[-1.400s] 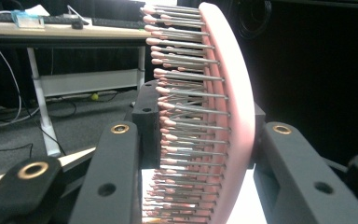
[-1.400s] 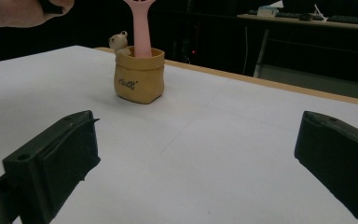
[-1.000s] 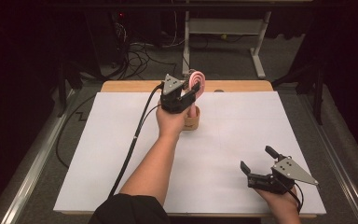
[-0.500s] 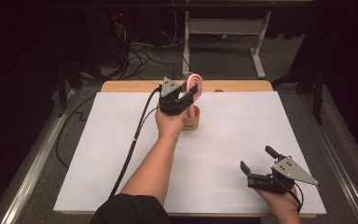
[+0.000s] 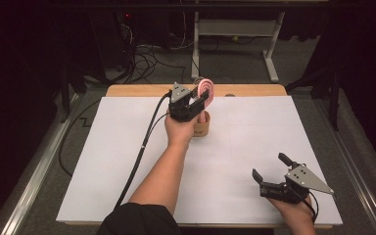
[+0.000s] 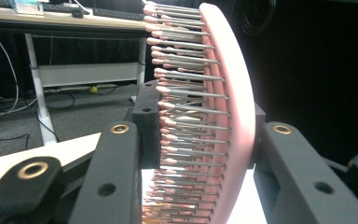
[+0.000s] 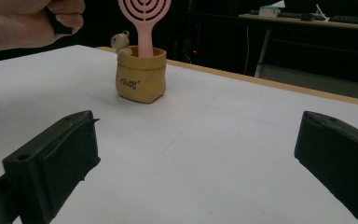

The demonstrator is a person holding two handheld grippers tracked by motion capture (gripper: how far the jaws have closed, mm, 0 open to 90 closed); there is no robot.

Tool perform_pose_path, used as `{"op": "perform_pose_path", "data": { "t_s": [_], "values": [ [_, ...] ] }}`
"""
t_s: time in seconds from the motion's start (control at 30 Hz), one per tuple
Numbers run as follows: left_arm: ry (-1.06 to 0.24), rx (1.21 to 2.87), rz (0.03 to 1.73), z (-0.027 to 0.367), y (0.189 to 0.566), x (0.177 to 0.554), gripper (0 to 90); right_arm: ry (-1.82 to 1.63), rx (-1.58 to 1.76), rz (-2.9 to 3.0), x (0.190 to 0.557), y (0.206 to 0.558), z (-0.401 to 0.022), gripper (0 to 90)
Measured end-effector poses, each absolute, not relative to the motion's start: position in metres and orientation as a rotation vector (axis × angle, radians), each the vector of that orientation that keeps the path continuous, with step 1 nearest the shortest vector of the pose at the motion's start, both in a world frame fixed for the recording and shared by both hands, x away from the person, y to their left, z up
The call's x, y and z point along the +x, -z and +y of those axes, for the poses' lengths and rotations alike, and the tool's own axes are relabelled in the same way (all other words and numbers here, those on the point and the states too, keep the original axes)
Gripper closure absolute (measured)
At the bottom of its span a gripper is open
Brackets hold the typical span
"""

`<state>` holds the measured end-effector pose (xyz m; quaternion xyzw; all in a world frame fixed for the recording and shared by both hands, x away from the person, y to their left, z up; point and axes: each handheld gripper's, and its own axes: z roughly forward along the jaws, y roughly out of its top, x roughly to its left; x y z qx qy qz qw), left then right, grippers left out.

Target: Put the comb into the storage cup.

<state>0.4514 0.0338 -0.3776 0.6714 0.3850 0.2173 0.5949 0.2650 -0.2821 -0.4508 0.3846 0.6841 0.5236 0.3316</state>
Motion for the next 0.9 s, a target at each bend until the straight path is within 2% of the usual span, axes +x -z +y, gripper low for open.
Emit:
{"op": "perform_pose_path", "data": {
  "t_s": [0.53, 0.9],
  "values": [
    [-0.480, 1.568, 0.902, 0.037, 0.379, 0.456, 62.4, -1.369, 0.995, 1.788, 0.265, 0.450, -0.281, 0.2],
    [-0.504, 1.602, 0.914, 0.045, 0.379, 0.459, 58.1, -1.364, 0.999, 1.787, 0.265, 0.450, -0.282, 0.2]
  ]
}}
